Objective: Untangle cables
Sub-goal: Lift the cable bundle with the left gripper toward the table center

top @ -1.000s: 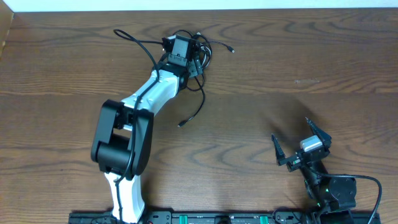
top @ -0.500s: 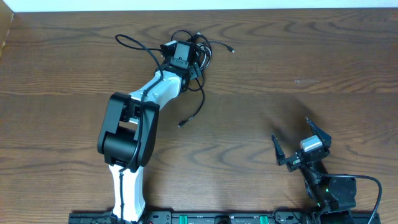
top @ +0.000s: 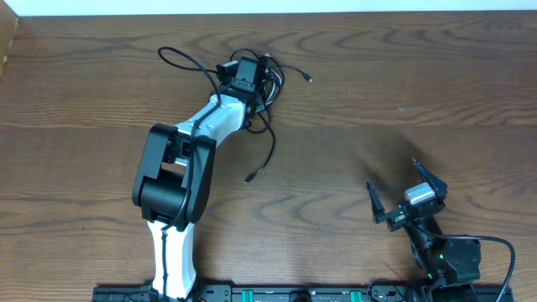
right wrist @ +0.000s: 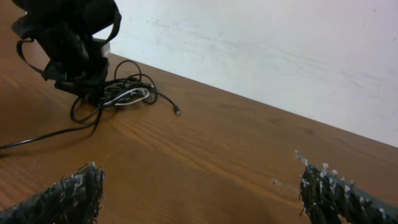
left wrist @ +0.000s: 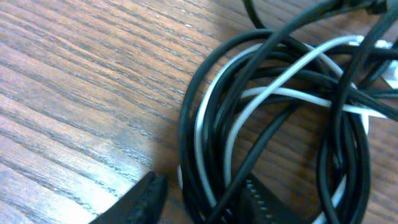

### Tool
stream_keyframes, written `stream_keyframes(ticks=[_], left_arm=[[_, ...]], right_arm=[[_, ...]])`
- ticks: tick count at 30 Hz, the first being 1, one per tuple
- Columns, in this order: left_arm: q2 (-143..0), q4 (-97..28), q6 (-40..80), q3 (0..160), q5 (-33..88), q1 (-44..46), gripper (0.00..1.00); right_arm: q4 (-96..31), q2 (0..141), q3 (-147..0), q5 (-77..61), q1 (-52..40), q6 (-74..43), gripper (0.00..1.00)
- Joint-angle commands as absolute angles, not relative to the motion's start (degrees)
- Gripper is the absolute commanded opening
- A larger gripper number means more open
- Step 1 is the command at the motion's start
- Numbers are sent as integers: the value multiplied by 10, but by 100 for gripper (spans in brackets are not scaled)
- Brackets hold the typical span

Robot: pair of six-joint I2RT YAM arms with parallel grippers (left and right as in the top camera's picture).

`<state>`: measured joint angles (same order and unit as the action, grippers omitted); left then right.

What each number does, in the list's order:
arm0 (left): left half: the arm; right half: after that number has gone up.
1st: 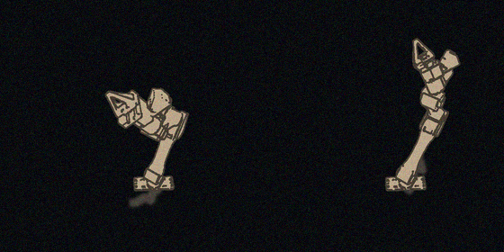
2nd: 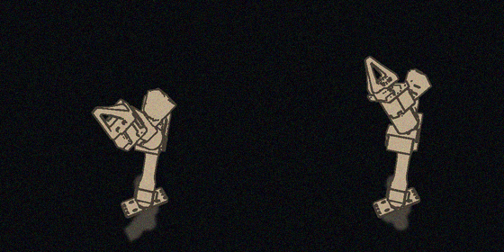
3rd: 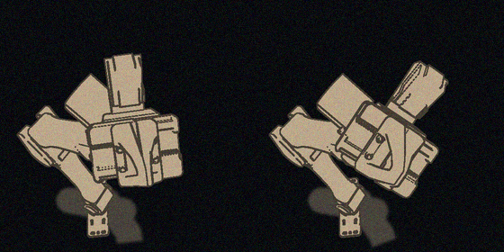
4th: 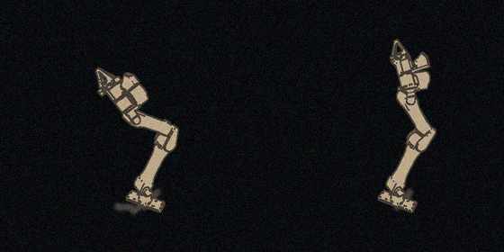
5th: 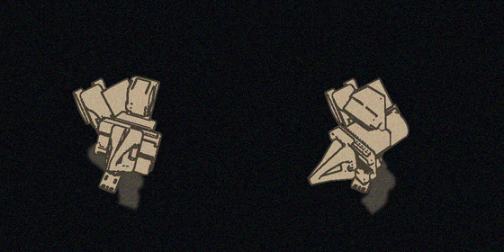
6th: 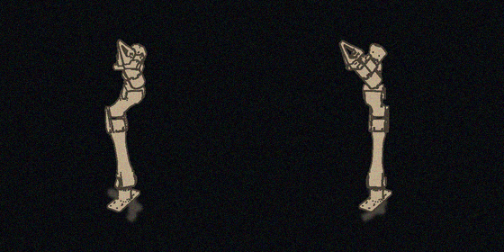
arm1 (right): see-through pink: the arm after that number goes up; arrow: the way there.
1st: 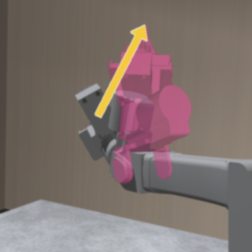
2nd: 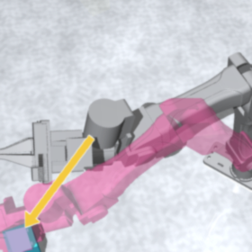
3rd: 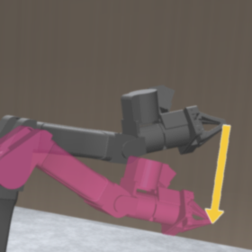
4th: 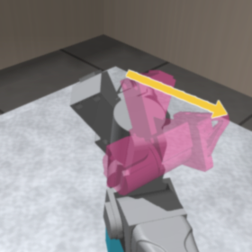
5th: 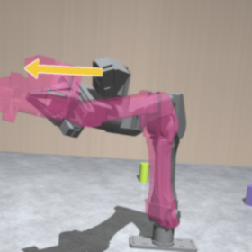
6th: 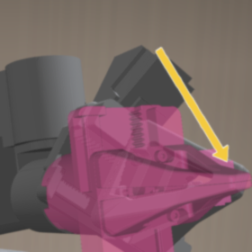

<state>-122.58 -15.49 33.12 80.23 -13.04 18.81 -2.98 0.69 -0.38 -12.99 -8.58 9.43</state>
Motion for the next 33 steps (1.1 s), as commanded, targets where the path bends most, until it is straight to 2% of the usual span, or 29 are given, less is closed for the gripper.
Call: stream_keyframes(ticks=[1,5,13,24,33], left_arm=[[-1237,-178,333,805,-96,187,29],[-1237,-186,333,805,-95,187,8],[-1195,-192,262,805,-95,187,7],[-1025,-193,130,805,-94,187,7],[-926,-205,-44,805,87,187,8]], right_arm=[[-33,5,-3,-124,-82,90,99],[-33,5,-3,-124,-82,90,99],[-33,5,-3,-124,-82,90,99],[-33,5,-3,-124,-82,90,99],[-33,5,-3,-124,-82,90,99]])
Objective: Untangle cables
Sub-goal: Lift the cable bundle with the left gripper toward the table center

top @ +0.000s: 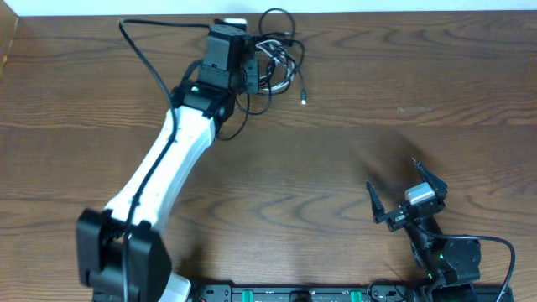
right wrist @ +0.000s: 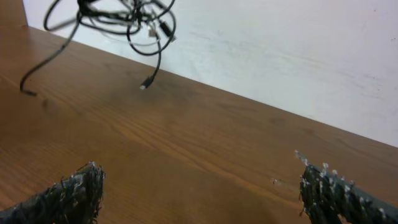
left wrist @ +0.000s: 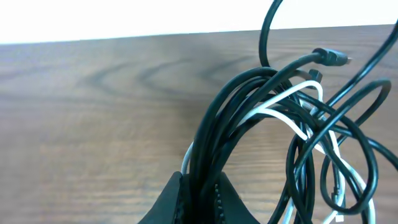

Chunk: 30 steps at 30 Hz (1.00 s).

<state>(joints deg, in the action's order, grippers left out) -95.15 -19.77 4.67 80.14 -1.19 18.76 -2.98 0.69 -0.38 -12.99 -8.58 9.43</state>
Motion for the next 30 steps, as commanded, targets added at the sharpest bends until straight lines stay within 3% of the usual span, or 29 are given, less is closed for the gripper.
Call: stream_keyframes(ticks=[1,12,18,23,30], left_arm=[[-920,-208,-57,805,108,187,7],[-905,-232,-159,805,338,187,7],[-905,-240,-159,805,341,187,8],[-905,-237,-159,805,341,200,7],[-905,-262,-275,805,341,268,7]], right_arm=[[-33,5,-3,-124,-82,90,99],[-33,5,-3,-124,-82,90,99],[14,5,-3,-150,-82,73,99],[96,5,-19,-156,-82,-46,99],[-112,37,-181,-175,-82,-40,99]])
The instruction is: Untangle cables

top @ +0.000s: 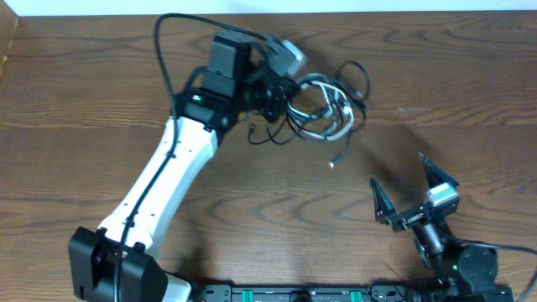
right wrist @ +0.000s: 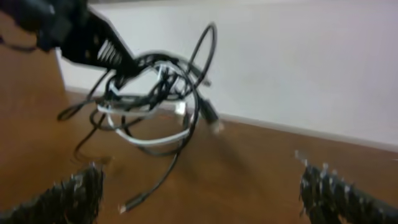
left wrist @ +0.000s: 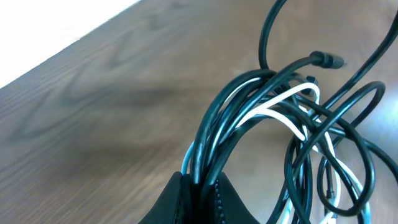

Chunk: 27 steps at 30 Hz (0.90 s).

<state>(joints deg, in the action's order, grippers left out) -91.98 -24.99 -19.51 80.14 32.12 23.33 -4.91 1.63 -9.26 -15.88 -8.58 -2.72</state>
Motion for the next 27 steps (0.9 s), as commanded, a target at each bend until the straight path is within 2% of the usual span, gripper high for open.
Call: stream_keyframes(ticks=[1,10,17,22,27], left_arm=[[-905,-267,-291,805,340,278,7],[-898,-272,-319,805,339,310,7],[-868,-310,-349,805,339,320,7],[-846,-367,-411,805,339,324,7],[-837,-385,-416,805,339,324,7]], right_arm=[[-147,49,-211,-181,-82,-40,99],[-357,187,-412,-201,-82,-36,99],[-403,327,-503,-217,-82,-36,99],[-404,430,-557,-294,-82,-27,99],[-417,515,-578,-383,-82,-10,99]])
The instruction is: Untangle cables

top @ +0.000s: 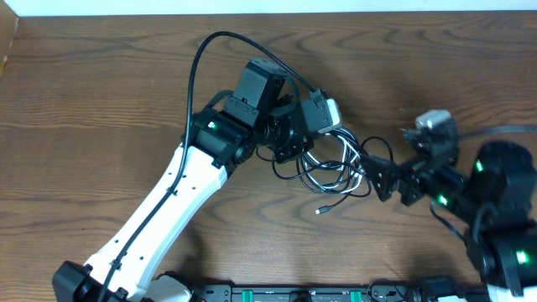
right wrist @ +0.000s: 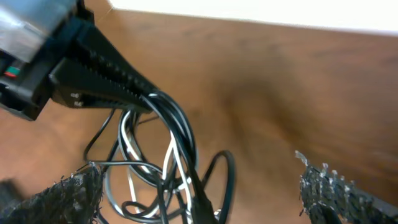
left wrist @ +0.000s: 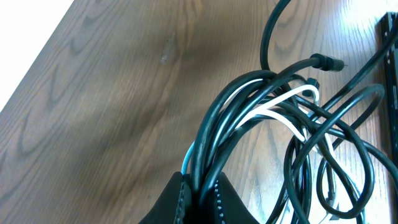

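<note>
A tangled bundle of black and white cables point(top: 334, 172) hangs above the table, right of centre. My left gripper point(top: 289, 141) is shut on the bundle's upper loops; in the left wrist view the strands point(left wrist: 280, 112) rise out of its closed jaws point(left wrist: 199, 194). My right gripper point(top: 393, 184) stands open at the bundle's right edge. In the right wrist view the loops point(right wrist: 168, 162) dangle between its two spread fingers point(right wrist: 202, 196), nearer the left fingertip point(right wrist: 68, 199). One loose plug end point(top: 319, 210) hangs low.
The brown wooden table point(top: 101, 101) fills the view. A white wall runs along its far edge point(top: 268, 7). The left arm's own black cable point(top: 201, 59) arcs above its wrist. A dark rail point(top: 277, 294) runs along the front edge.
My left gripper has carried the bundle to the right and nearer, lower over the table. My right arm has come up from the front right, and its open fingers now flank the bundle's right side.
First my left gripper stood open over the bundle lying at the back of the table. Then it was shut on the cables and held them up near the far edge. Later the bundle hung further right, and now it hangs between my right gripper's open fingers.
</note>
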### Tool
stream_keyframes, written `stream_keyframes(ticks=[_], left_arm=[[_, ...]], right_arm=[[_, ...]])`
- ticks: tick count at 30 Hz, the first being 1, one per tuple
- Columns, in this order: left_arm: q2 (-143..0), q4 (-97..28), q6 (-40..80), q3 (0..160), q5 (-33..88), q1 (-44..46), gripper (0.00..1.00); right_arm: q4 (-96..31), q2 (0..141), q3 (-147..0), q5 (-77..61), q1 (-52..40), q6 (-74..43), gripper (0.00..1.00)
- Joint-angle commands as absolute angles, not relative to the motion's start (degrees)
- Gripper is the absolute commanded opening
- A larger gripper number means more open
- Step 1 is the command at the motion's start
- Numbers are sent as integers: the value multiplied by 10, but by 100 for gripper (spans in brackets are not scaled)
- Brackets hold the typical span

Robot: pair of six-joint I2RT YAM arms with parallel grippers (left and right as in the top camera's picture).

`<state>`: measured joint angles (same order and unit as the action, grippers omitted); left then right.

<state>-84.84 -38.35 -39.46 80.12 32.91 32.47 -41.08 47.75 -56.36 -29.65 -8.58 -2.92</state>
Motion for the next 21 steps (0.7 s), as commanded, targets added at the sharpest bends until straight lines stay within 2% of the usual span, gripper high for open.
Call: stream_keyframes(ticks=[1,4,9,16,21], left_arm=[[-835,-385,-416,805,339,324,7],[-834,-376,-416,805,338,324,7],[-832,-363,-416,805,339,324,8],[-807,-367,-415,805,339,324,8],[-769,-373,-398,805,339,324,8]], right_arm=[[-418,530,-578,-417,-82,6,99],[-420,570,-578,-489,-82,32,99],[-422,616,-578,-484,-82,40,99],[-422,625,-578,-362,-82,34,99],[-423,625,-578,-248,-82,-32,99]])
